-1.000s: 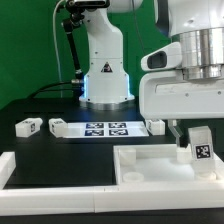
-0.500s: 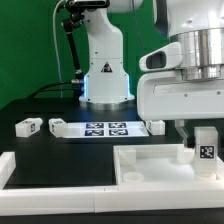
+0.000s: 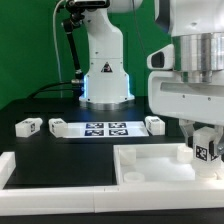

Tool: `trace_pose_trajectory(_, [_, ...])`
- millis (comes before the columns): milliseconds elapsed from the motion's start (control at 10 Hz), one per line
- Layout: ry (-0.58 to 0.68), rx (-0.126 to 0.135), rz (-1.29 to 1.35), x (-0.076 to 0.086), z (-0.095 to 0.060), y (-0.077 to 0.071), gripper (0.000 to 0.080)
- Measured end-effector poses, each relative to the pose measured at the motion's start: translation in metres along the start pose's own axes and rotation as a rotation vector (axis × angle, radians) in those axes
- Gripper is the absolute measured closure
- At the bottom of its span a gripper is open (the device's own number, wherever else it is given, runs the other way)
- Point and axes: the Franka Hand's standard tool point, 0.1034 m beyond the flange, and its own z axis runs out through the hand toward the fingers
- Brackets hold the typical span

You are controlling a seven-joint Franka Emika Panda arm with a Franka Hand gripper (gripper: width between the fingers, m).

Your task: Assemble square table

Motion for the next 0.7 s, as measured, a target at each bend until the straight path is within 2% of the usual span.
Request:
trace_pose_trajectory(600, [0.000,0.000,0.000,0.0000,0.0000,0.0000,0.0506])
trace_pose_trajectory(700, [0.000,0.000,0.000,0.0000,0.0000,0.0000,0.0302])
